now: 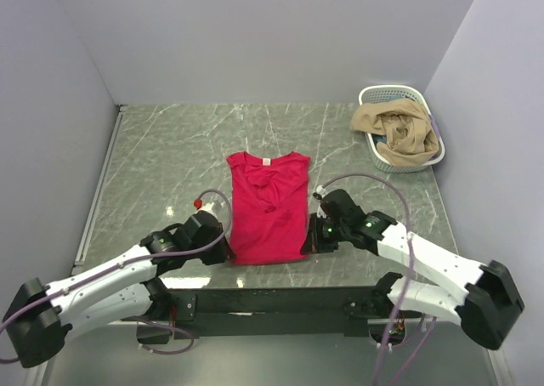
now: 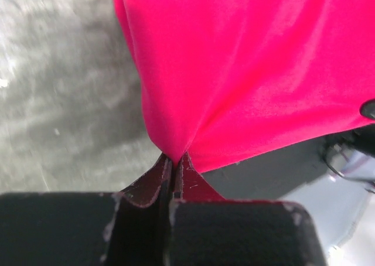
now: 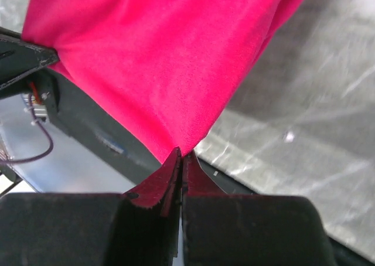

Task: Fold and stack the t-shirts
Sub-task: Fold the tshirt

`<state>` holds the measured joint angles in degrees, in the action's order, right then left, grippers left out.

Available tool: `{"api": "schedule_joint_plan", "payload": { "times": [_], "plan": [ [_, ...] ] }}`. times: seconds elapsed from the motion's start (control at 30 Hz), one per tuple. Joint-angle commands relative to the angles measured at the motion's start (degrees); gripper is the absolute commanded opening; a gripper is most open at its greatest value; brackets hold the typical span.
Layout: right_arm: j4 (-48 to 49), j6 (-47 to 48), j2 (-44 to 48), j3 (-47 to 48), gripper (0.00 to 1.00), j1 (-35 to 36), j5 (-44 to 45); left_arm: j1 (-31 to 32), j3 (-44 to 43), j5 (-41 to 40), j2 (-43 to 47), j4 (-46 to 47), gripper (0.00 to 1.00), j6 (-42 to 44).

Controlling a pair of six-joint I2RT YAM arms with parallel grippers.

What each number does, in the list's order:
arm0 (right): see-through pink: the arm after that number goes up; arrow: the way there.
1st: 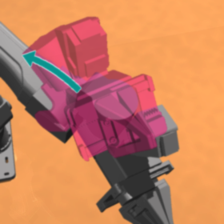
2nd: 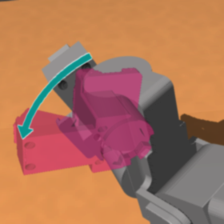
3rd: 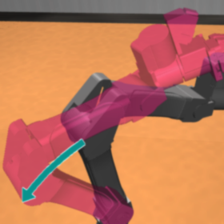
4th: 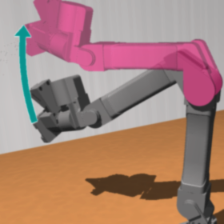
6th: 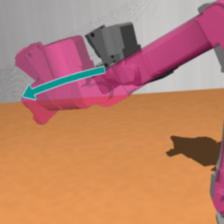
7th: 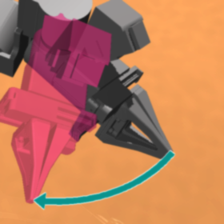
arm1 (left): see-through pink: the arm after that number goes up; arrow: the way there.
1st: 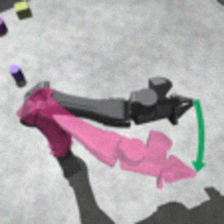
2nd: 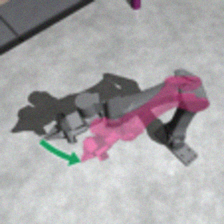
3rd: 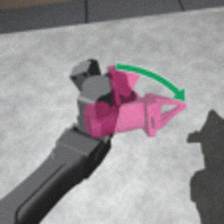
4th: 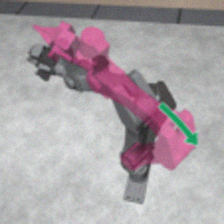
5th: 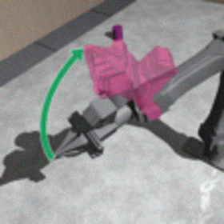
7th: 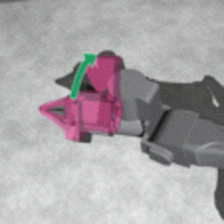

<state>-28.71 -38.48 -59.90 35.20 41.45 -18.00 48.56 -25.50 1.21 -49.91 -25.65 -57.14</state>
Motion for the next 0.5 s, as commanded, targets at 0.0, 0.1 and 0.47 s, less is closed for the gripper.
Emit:
{"api": "schedule_joint_plan", "payload": {
  "times": [0.0, 0.1, 0.47],
  "plan": [
    [-7.41, -4.41, 7.42, 1.79, 0.0, 1.79, 5.43, 0.84, -3.94, -0.15, 5.43, -6.51, 0.01, -2.88],
    [-8.65, -4.33, 10.06, 4.16, 0.0, 1.88, 8.85, 0.93, -7.8, -3.3, 5.53, -9.15, 0.01, -3.06],
    [-4.0, 6.38, -3.37, 17.79, 0.0, -1.98, 18.97, 0.75, -25.64, -20.09, -8.6, -10.57, 0.05, 3.52]
  ]
}}
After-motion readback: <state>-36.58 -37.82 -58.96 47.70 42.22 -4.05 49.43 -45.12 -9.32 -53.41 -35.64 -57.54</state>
